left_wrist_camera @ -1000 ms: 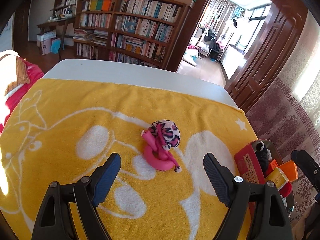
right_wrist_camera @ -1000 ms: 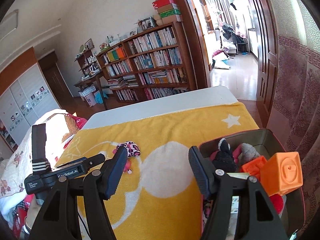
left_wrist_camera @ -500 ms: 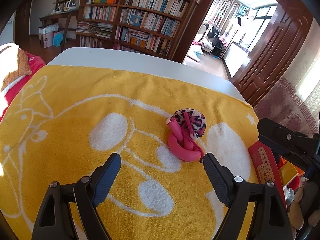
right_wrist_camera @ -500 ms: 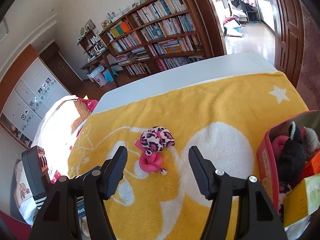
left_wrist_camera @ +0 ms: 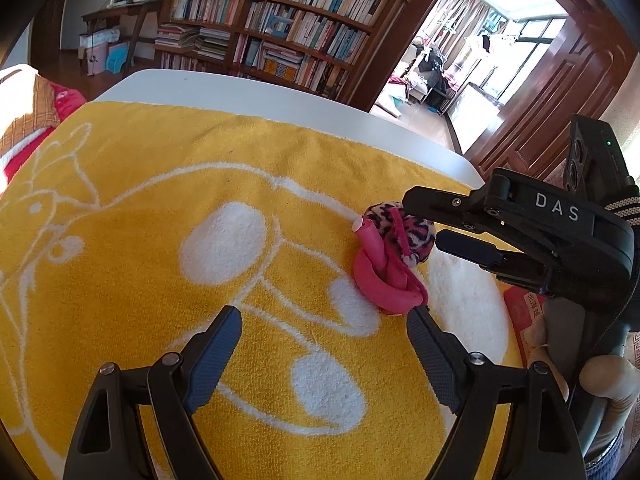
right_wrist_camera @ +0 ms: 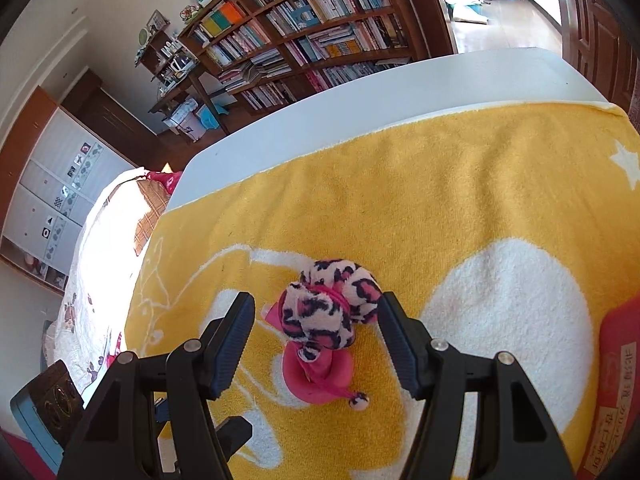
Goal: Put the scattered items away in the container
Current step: 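Grasp the pink-and-leopard plush with the right gripper, then grasp the pink knotted foam tube with the left gripper while the right gripper lifts the plush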
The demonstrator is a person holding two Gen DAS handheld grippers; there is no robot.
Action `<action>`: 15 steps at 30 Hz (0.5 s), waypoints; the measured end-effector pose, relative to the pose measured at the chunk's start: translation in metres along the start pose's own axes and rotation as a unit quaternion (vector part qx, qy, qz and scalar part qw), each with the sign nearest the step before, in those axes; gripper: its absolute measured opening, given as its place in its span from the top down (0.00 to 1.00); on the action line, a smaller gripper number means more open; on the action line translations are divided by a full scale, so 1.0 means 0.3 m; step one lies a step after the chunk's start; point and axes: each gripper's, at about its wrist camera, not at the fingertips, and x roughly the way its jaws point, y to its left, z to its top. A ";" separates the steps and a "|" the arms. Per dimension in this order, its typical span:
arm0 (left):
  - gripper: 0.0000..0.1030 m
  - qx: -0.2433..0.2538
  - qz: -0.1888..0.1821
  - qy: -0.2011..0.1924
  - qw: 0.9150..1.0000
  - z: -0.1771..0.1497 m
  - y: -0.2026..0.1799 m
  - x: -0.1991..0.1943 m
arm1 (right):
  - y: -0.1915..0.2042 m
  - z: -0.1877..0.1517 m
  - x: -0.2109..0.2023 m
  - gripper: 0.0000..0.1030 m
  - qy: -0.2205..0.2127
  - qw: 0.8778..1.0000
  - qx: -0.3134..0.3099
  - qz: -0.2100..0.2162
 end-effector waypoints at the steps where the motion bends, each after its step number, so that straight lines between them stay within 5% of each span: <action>1: 0.16 0.001 -0.001 0.001 1.000 0.000 -0.002 0.001 | 0.003 0.004 0.016 0.34 0.005 1.000 0.001 0.001; 9: 0.16 -0.007 0.002 0.005 1.000 -0.003 0.015 0.014 | 0.003 0.024 0.054 0.35 0.009 0.998 -0.023 -0.049; 11: 0.16 -0.008 0.003 0.007 1.000 -0.004 0.016 0.019 | -0.008 0.018 0.049 0.53 0.008 0.997 -0.031 -0.065; 15: 0.16 -0.005 -0.005 0.011 1.000 -0.009 0.004 0.027 | -0.039 0.001 0.002 0.58 0.000 0.998 -0.017 -0.052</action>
